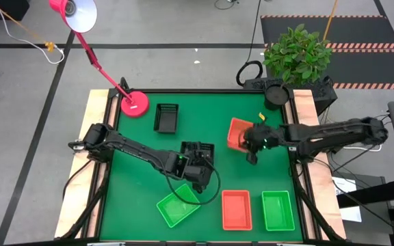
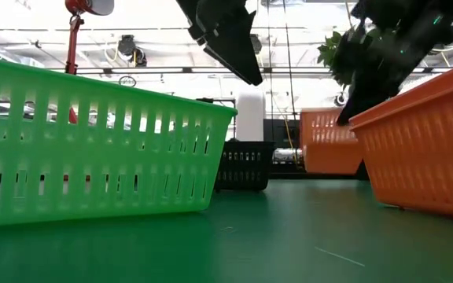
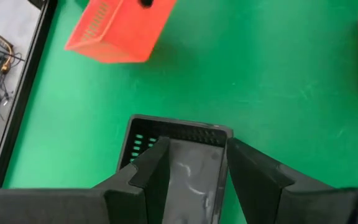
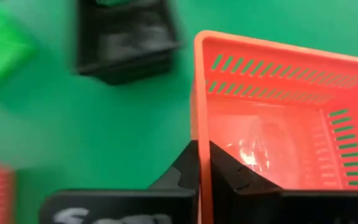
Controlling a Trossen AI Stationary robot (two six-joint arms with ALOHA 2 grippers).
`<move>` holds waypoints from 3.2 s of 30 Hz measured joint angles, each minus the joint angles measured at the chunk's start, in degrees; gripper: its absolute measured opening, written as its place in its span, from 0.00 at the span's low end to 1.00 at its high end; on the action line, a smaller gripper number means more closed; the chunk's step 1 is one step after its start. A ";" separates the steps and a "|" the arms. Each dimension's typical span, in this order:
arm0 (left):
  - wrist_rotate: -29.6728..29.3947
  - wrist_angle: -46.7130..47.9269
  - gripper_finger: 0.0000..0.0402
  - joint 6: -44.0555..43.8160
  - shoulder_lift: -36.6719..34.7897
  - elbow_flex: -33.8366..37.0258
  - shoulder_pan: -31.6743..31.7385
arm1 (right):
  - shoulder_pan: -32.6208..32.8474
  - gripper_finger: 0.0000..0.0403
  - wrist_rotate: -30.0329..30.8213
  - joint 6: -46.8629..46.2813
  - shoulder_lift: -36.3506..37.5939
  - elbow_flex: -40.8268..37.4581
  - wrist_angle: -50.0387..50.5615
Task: Stack baskets by color
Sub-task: Stack the top orange bin on top of the bottom stacked orange bins, then stack the left green bin on top of the right stacked green bins
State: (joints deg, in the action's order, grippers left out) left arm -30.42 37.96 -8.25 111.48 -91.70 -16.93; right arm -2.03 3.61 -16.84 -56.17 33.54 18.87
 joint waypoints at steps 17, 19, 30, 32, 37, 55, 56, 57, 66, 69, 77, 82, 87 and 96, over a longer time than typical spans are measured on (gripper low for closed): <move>-2.61 4.82 0.40 -4.68 -0.67 0.00 -0.03 | 47.73 0.01 29.30 -21.81 -16.94 27.29 9.97; -3.09 5.48 0.40 -5.57 -1.60 0.00 -0.05 | 50.87 0.01 31.64 -23.25 -21.51 32.14 11.99; -5.12 4.42 0.40 -9.09 -6.25 -0.02 -1.21 | 60.42 0.01 34.70 -33.50 -41.43 52.65 23.80; -5.41 4.77 0.40 -9.09 -7.23 0.02 -1.61 | 61.48 0.01 35.57 -34.59 -42.99 53.32 23.86; -5.67 3.86 0.40 -9.82 -8.25 0.02 -1.85 | 62.62 0.01 36.76 -37.26 -45.57 53.37 24.12; -5.70 1.13 0.40 -6.91 -8.35 0.00 -1.71 | 62.26 0.01 38.47 -36.54 -49.01 50.88 22.64; -5.70 1.13 0.40 -6.91 -8.35 0.00 -1.67 | 62.04 0.01 38.43 -36.55 -49.01 50.39 22.39; -5.68 1.13 0.40 -6.89 -8.35 0.00 -1.60 | 61.92 0.01 38.40 -36.54 -48.99 49.84 21.99; -5.68 1.08 0.40 -6.95 -8.33 0.00 -1.56 | 61.63 0.06 38.23 -36.24 -48.99 46.22 19.02; -5.68 0.84 0.40 -6.97 -8.33 0.00 -1.58 | 61.63 0.11 38.25 -36.08 -48.99 45.57 18.12; -0.20 -0.51 0.40 -7.27 -8.33 0.00 -3.26 | 61.62 0.33 38.19 -33.00 -48.99 45.24 15.70; 3.91 -0.73 0.40 -7.06 -8.33 0.00 -8.19 | 61.64 0.47 38.14 -31.55 -46.38 45.22 14.56; 4.54 1.51 0.40 -6.92 -8.31 0.88 -16.86 | 61.64 0.51 38.12 -31.52 -42.55 45.22 14.54; 5.16 11.72 0.40 -14.57 -7.96 3.18 -29.41 | 61.73 0.50 38.19 -29.16 -40.36 45.22 12.49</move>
State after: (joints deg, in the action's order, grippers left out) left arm -25.26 49.68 -22.82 103.53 -88.52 -46.33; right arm 59.70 41.80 -46.00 -96.53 78.76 31.37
